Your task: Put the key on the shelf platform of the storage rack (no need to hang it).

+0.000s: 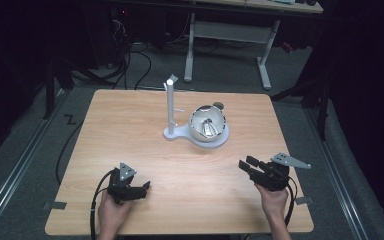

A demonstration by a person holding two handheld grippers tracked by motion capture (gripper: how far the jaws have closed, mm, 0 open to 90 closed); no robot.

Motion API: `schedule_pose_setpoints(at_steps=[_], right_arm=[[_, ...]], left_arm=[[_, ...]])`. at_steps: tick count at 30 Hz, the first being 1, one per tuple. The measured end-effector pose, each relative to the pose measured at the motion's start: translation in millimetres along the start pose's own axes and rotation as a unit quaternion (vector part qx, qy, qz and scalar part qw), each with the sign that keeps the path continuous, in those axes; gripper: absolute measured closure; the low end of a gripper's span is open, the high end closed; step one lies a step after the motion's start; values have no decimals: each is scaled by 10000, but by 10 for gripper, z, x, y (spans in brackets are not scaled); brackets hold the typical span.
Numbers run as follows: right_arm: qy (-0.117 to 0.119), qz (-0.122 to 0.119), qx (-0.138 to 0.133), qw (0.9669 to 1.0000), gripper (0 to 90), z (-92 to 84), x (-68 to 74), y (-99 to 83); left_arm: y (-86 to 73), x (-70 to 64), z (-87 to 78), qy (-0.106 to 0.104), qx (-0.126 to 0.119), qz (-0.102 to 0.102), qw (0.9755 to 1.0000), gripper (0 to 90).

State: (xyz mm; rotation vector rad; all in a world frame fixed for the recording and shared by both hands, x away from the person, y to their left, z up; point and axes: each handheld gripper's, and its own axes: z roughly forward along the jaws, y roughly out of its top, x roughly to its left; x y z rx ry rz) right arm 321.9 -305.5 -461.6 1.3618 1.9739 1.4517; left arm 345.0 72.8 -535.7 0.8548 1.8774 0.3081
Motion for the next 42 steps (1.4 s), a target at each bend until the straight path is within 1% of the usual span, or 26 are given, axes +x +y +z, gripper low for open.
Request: schedule_pose_setpoints(at_steps=[5,7,11,17,23,26,28,29,30,32,33,36,38,39,42], right_arm=[[55,53,148,9999,560,115,8,-54],[67,77,185,9998,560,135,12,-68],[44,39,211,9998,560,151,20,-102],[64,157,327,9993,560,211,-12,-194],[52,75,479,9988,560,297,-4,-275],[75,101,544,9984,558,334,-4,-312],[67,78,593,9982,557,354,5,-327],[61,15,600,9982,555,368,8,-334],[46,39,627,9980,553,371,15,-337],[34,-4,638,9980,545,388,14,-343],[18,13,658,9978,539,396,17,-346],[-22,-30,765,9971,520,436,15,-367],[-91,-97,908,9958,499,469,30,-387],[-145,-193,946,9952,493,483,33,-395],[-285,-349,1115,9927,486,517,48,-438]], left_arm=[[1,1,1,-1,-4,5,10000,161],[0,-1,1,4,-3,-7,10000,161],[1,1,1,-1,-2,3,10000,161],[1,0,1,3,-3,-4,10000,161],[1,0,1,2,-4,-3,10000,161],[1,-1,1,2,-3,-6,10000,161],[1,0,1,0,-3,-1,10000,161],[0,-1,1,6,-4,-11,10000,161],[0,-1,1,4,-5,-6,10000,161],[1,0,1,2,-4,-2,10000,161],[1,0,1,1,-4,1,10000,161],[0,-2,1,5,-6,-16,10000,161],[0,1,1,-1,-3,6,10000,161],[0,0,0,2,-4,1,10000,161],[0,1,0,-2,-2,11,10000,161]])
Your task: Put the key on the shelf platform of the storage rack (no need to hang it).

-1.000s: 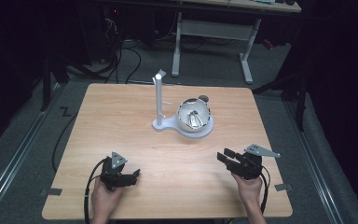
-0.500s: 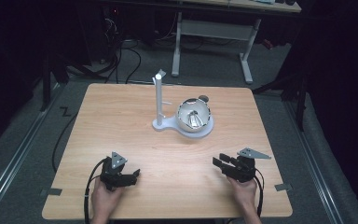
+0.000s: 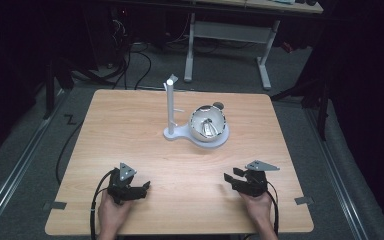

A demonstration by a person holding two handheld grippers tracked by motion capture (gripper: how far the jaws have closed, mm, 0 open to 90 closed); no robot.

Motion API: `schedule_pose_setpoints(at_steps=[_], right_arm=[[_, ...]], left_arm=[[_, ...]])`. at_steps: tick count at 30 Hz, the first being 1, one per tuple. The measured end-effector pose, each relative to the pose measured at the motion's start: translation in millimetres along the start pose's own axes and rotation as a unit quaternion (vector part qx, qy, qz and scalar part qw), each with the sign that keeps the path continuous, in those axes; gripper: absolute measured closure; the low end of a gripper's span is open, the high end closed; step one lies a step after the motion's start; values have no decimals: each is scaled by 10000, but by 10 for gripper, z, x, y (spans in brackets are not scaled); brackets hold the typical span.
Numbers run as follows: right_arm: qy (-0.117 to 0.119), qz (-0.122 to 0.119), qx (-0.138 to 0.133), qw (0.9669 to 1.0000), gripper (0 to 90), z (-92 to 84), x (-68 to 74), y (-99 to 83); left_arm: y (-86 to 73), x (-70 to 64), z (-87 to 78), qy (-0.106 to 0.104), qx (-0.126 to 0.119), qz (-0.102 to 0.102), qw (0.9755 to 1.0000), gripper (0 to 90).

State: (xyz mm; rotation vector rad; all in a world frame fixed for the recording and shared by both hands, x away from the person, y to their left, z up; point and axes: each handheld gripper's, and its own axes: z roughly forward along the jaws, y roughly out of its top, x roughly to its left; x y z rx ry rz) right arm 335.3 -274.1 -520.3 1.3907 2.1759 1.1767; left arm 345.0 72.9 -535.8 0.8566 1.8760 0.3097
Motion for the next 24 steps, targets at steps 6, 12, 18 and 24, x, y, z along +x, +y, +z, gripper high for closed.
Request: schedule_pose_setpoints(at_steps=[6,12,18,24], right_arm=[[-270,-176,192,9993,465,27,6,-56],[-423,-330,303,9981,443,31,13,-80],[-535,-428,353,9970,411,56,6,-78],[-612,-573,375,9958,372,77,31,-81]], left_arm=[[0,0,0,3,-1,-2,10000,161],[0,0,0,0,1,2,10000,161],[0,0,0,0,-1,1,10000,161],[0,0,0,0,0,-2,10000,161]])
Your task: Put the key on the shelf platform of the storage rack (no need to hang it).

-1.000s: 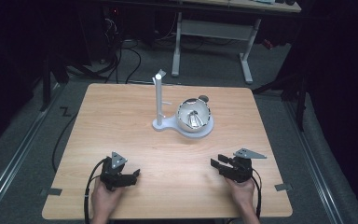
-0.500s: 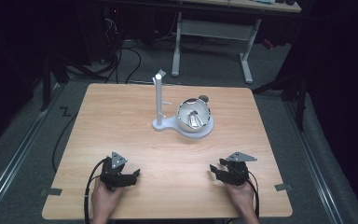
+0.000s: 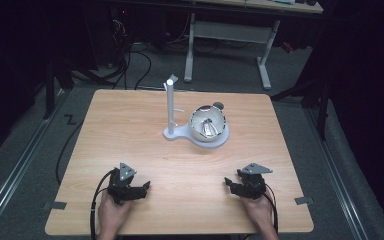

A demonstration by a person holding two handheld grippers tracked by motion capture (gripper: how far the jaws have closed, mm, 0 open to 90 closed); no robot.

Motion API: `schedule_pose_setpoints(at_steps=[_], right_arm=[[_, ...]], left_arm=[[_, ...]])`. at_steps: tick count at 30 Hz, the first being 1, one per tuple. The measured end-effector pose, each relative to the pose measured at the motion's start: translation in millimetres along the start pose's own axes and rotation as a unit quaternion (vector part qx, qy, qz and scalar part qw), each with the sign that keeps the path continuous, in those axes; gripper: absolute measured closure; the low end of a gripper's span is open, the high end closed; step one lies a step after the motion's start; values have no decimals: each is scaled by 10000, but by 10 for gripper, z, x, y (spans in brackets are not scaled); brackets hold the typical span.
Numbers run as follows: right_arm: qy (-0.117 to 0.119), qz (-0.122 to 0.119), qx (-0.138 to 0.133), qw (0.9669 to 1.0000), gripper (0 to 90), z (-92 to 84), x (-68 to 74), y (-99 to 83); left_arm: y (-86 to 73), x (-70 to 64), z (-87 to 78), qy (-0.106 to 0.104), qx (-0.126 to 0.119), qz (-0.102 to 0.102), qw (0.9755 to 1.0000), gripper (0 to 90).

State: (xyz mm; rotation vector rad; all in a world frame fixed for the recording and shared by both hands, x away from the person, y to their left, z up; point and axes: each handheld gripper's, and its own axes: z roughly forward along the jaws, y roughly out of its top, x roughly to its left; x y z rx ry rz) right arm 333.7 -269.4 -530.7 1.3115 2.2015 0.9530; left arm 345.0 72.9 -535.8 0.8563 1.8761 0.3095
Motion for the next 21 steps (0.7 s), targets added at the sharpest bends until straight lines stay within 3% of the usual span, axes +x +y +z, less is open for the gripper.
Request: schedule_pose_setpoints(at_steps=[2,21], right_arm=[[-43,-98,18,9999,365,5,13,1],[-81,-80,23,9999,353,5,17,0]], left_arm=[[0,1,0,0,-2,7,10000,161],[0,0,0,7,-8,-13,10000,161]])
